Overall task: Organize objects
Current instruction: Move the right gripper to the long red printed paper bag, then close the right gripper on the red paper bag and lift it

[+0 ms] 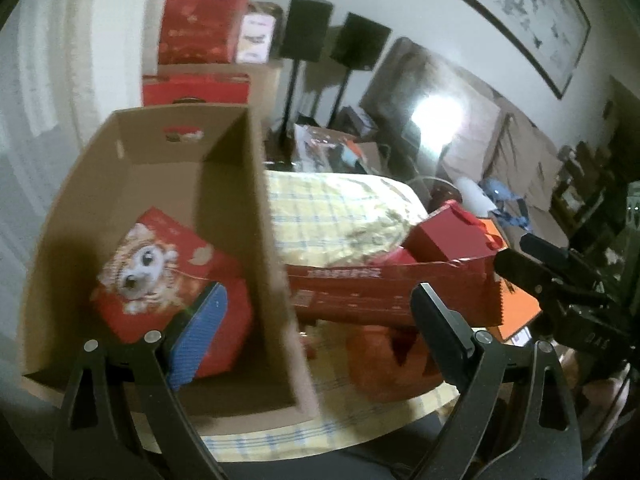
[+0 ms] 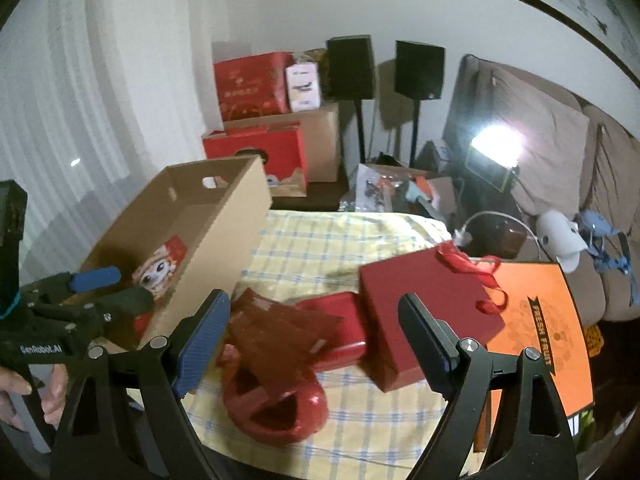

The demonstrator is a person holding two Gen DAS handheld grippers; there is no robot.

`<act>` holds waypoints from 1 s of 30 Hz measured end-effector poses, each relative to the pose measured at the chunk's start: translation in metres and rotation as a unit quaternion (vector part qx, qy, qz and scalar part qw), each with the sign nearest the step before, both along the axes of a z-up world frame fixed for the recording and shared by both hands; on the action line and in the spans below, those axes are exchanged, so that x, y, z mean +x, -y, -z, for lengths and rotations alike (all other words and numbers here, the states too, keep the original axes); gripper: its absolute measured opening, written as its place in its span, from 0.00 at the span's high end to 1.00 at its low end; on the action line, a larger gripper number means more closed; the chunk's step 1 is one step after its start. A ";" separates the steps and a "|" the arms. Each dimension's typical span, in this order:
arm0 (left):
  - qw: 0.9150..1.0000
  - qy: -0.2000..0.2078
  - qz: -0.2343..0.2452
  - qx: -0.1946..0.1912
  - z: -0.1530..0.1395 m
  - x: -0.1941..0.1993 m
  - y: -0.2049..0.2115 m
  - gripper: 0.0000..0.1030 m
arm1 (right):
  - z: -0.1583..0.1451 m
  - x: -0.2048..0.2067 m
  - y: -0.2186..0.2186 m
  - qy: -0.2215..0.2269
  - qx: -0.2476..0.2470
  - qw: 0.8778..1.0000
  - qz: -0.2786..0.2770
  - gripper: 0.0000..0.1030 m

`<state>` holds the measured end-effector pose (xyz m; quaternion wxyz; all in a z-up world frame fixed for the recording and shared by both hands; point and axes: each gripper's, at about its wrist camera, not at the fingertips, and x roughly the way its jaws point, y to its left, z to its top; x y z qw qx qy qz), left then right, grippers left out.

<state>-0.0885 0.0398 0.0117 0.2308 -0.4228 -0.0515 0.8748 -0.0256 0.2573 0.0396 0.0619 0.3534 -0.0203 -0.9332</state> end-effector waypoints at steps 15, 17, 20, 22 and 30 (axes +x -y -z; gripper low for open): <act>0.998 0.016 0.055 -0.032 0.023 0.006 -0.048 0.11 | 0.026 -0.010 -0.009 0.061 -0.070 0.995 -0.030 0.49; 0.997 0.019 0.061 -0.035 0.026 0.007 -0.051 0.11 | 0.031 -0.014 -0.007 0.071 -0.080 0.994 -0.036 0.54; 0.996 0.019 0.072 -0.041 0.030 0.009 -0.055 0.11 | 0.037 -0.017 -0.007 0.080 -0.090 0.992 -0.039 0.56; 0.996 0.019 0.077 -0.045 0.032 0.010 -0.058 0.11 | 0.039 -0.017 -0.008 0.082 -0.096 0.991 -0.039 0.56; 0.992 0.008 0.108 -0.069 0.039 0.019 -0.077 0.11 | 0.045 -0.025 -0.006 0.100 -0.116 0.987 -0.053 0.84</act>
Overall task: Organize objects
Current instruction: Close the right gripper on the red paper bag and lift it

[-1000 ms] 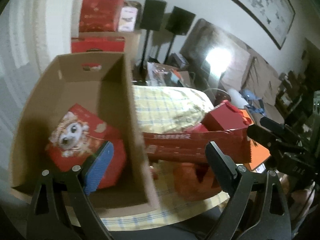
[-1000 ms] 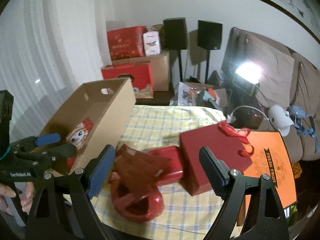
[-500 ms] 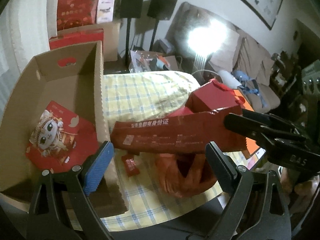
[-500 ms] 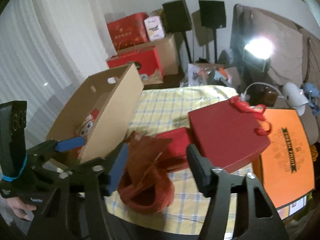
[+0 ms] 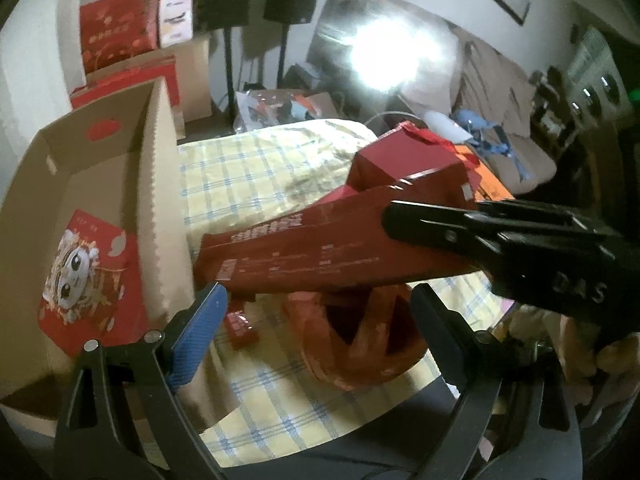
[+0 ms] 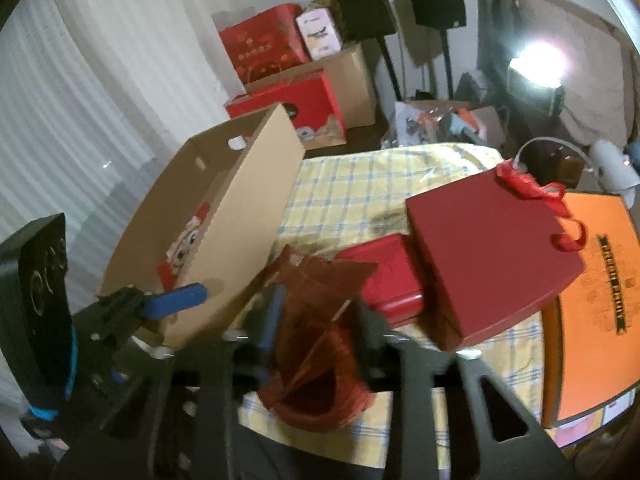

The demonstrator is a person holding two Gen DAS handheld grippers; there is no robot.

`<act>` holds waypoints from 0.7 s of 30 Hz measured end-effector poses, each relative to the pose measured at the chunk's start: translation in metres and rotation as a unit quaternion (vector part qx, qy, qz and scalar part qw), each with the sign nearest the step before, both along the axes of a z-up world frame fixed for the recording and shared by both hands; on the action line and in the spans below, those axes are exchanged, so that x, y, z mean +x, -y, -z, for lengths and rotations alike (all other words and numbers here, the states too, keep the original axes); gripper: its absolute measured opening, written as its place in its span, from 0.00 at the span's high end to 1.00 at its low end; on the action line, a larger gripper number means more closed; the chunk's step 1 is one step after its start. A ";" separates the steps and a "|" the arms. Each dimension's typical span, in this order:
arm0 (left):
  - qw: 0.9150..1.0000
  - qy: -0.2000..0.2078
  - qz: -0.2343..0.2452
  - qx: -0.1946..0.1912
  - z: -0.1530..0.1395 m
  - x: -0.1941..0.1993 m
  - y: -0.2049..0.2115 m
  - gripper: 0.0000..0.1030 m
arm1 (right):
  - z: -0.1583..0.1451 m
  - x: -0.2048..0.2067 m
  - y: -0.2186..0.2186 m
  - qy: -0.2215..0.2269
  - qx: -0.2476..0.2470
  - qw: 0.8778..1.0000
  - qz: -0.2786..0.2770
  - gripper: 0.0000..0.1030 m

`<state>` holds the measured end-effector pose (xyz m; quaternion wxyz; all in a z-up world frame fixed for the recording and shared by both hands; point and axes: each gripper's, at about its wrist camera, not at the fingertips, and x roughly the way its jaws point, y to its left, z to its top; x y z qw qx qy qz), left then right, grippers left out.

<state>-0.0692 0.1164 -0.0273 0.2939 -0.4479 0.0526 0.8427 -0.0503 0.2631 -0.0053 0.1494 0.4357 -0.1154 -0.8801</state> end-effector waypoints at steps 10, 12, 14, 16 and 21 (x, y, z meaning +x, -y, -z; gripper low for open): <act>0.999 -0.038 -0.005 -0.025 0.006 0.002 -0.021 0.11 | -0.007 -0.002 0.000 -0.003 -0.052 0.999 -0.009 0.92; 0.998 -0.050 -0.010 -0.028 0.007 0.000 -0.024 0.11 | -0.010 -0.001 0.001 -0.004 -0.060 0.998 -0.012 0.92; 0.998 -0.055 -0.011 -0.028 0.009 -0.002 -0.026 0.19 | -0.012 0.000 0.003 -0.006 -0.060 0.998 -0.015 0.92; 0.998 -0.052 -0.009 -0.025 0.011 -0.005 -0.028 0.36 | -0.013 0.000 0.005 -0.005 -0.059 0.998 -0.016 0.92; 0.999 -0.051 -0.007 -0.013 0.012 -0.005 -0.028 0.61 | -0.012 -0.001 0.004 -0.003 -0.064 0.998 -0.011 0.92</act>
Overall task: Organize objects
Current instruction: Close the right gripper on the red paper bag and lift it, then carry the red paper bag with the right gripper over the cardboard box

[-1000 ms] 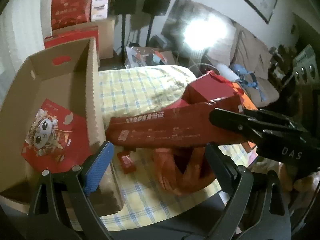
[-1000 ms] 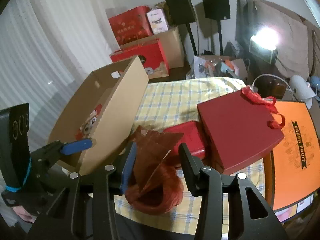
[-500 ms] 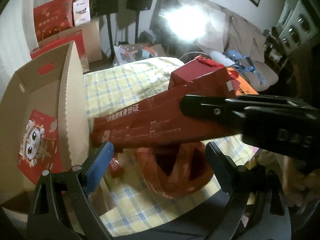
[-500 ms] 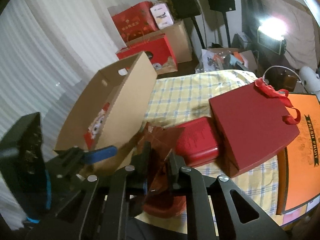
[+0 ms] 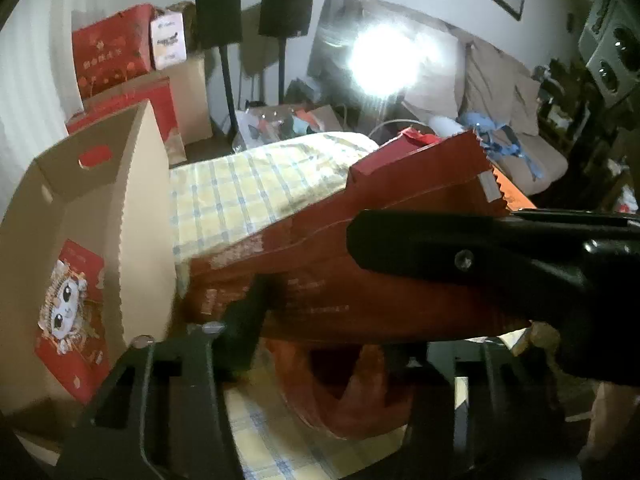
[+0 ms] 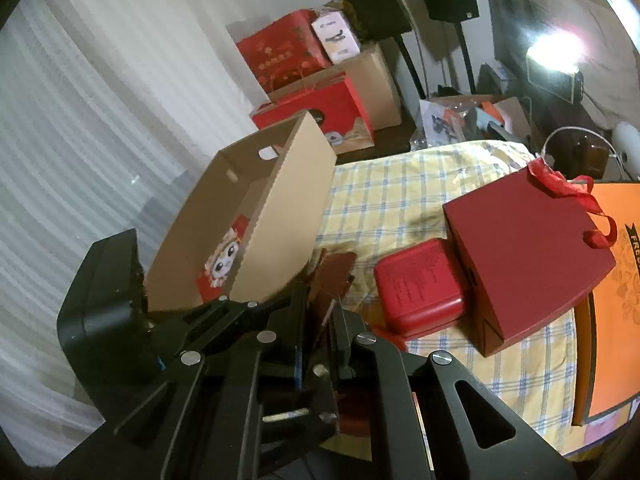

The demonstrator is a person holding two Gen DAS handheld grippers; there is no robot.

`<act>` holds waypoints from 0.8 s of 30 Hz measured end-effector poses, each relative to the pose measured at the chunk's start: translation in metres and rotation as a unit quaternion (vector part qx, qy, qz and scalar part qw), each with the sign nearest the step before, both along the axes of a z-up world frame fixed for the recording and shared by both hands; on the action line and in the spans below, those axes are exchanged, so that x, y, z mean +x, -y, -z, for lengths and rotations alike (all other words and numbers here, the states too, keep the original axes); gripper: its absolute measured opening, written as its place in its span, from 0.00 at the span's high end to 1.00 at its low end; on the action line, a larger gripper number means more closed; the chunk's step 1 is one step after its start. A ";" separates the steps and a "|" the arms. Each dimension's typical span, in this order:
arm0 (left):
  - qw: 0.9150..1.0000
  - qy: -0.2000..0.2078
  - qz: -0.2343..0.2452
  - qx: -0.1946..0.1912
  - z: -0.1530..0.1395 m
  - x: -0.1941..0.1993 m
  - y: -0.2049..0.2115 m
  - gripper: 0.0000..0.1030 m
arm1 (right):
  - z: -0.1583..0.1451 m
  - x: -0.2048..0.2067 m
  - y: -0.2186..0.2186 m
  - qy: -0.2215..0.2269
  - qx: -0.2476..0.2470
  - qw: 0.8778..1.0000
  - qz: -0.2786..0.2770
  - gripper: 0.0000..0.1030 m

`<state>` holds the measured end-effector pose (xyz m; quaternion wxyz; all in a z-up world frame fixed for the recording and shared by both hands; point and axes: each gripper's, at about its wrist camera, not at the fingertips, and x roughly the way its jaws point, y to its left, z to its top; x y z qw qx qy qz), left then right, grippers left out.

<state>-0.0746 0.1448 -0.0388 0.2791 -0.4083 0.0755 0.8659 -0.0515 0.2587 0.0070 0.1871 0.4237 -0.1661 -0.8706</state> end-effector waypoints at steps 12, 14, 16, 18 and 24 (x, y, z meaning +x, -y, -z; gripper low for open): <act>0.998 -0.052 0.003 0.022 -0.030 0.006 0.011 0.84 | -0.025 0.002 0.013 -0.034 -0.008 0.999 -0.008 0.91; 0.998 -0.062 0.005 0.028 -0.038 0.007 0.012 0.85 | -0.034 0.004 0.018 -0.046 -0.005 0.999 -0.010 0.91; 0.997 -0.074 0.004 0.032 -0.048 0.008 0.015 0.86 | -0.046 0.006 0.021 -0.060 -0.006 0.998 -0.012 0.91; 0.995 -0.089 0.002 0.038 -0.059 0.009 0.018 0.86 | -0.056 0.007 0.024 -0.071 -0.005 0.997 -0.014 0.91; 0.991 -0.122 -0.006 0.051 -0.088 0.006 0.032 0.86 | -0.087 0.008 0.037 -0.105 -0.003 0.994 -0.021 0.91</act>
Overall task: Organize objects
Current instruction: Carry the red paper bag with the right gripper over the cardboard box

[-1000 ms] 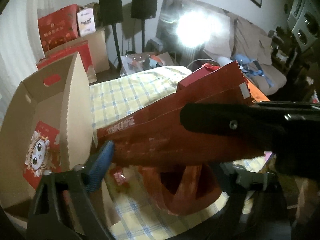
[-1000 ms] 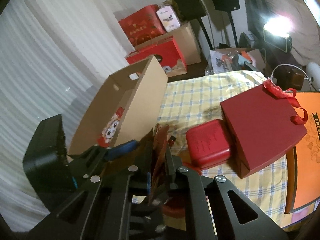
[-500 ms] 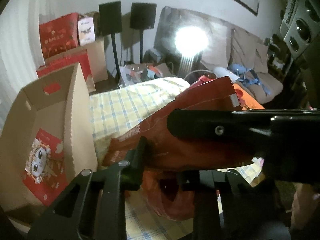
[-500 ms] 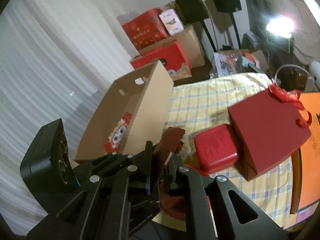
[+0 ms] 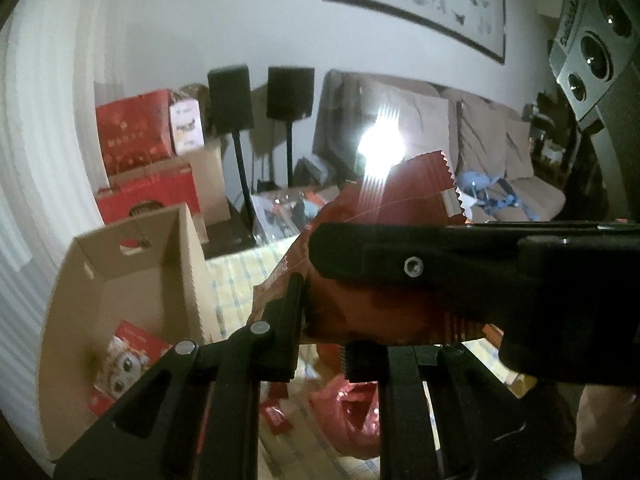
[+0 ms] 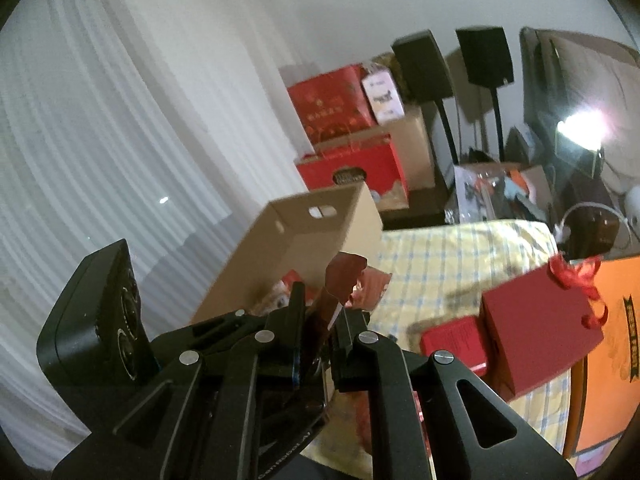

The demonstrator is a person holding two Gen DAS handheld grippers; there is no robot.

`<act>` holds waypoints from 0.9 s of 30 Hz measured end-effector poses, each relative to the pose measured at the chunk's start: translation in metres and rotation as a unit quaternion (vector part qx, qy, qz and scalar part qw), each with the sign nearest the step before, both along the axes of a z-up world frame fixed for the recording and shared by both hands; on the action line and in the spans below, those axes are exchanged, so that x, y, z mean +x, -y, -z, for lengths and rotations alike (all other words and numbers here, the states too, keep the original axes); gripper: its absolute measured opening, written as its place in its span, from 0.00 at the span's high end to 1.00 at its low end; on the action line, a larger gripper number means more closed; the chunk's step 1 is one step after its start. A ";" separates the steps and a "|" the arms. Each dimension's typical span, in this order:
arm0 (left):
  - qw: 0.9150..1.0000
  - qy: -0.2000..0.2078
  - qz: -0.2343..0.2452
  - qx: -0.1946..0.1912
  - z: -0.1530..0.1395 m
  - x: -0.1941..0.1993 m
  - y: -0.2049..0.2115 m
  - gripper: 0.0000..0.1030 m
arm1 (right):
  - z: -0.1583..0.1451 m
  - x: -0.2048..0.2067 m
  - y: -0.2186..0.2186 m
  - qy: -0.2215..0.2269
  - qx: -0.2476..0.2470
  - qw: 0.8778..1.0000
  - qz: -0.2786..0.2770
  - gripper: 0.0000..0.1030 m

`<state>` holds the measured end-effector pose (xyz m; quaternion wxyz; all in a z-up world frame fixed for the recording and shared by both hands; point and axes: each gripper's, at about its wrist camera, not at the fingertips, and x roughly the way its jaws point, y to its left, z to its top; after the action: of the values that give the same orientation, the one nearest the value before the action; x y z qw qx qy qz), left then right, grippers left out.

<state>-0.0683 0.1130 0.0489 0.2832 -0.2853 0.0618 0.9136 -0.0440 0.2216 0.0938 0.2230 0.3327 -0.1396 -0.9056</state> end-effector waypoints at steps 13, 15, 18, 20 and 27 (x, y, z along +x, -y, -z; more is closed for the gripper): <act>0.999 -0.029 -0.031 0.008 -0.043 -0.026 0.036 0.87 | -0.043 -0.028 0.036 -0.032 -0.003 0.999 -0.029 0.91; 0.999 -0.027 -0.035 0.015 -0.047 -0.031 0.043 0.88 | -0.047 -0.033 0.044 -0.035 -0.004 0.999 -0.033 0.91; 0.999 -0.025 -0.040 0.028 -0.054 -0.036 0.052 0.88 | -0.053 -0.034 0.052 -0.044 0.001 0.998 -0.036 0.91; 0.998 -0.025 -0.039 0.036 -0.059 -0.040 0.057 0.88 | -0.059 -0.036 0.057 -0.050 0.004 0.998 -0.039 0.91; 0.998 -0.031 -0.052 0.029 -0.059 -0.053 0.070 0.88 | -0.060 -0.049 0.070 -0.049 0.006 0.998 -0.049 0.91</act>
<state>-0.1213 0.0427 0.1078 0.2417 -0.2512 0.0292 0.9368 -0.0927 0.1512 0.1536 0.2719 0.2954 -0.1064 -0.9097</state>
